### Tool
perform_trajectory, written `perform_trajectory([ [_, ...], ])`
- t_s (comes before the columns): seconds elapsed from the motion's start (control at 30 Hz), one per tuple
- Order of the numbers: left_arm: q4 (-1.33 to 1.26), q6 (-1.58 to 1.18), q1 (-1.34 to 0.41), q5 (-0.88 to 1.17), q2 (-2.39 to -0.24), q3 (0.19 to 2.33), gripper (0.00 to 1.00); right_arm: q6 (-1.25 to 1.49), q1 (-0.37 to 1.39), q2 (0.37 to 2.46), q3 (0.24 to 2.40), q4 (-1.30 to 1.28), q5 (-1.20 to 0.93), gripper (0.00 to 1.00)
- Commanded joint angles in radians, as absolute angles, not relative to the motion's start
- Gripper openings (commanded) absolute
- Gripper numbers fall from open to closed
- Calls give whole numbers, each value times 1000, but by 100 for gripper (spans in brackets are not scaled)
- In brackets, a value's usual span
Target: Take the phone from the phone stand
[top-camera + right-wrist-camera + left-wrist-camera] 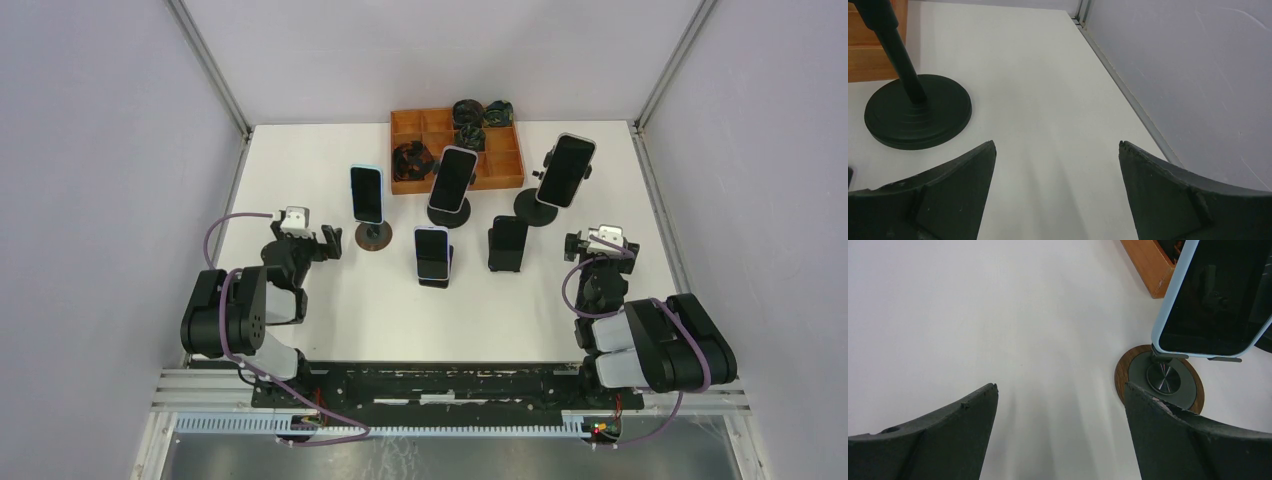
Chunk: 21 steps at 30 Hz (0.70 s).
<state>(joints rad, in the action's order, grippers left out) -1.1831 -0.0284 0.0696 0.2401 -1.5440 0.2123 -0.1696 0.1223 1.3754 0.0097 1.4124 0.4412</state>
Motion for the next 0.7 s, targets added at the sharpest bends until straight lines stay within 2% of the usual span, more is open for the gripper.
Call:
perform_trajectory([
  [0.0, -1229, 14, 68, 249, -1541, 221, 100, -160, 118, 1365, -105, 1437, 423, 98],
  [0.37, -1184, 15, 75, 268, -1496, 227, 100, -158, 128, 1302, -111, 1402, 446, 98],
  [0.47, -1165, 5, 78, 247, -1481, 236, 100, -128, 135, 1199, -72, 1222, 541, 98],
  [0.5, -1101, 5, 87, 268, -1464, 277, 100, -143, 136, 1173, -74, 1201, 541, 98],
  [0.57, -746, 9, 96, 281, -1402, 428, 100, -100, 136, 1101, -83, 1142, 555, 98],
  [0.67, -380, 102, 100, 323, -1373, 647, 100, -20, 137, 1009, -75, 1029, 560, 98],
])
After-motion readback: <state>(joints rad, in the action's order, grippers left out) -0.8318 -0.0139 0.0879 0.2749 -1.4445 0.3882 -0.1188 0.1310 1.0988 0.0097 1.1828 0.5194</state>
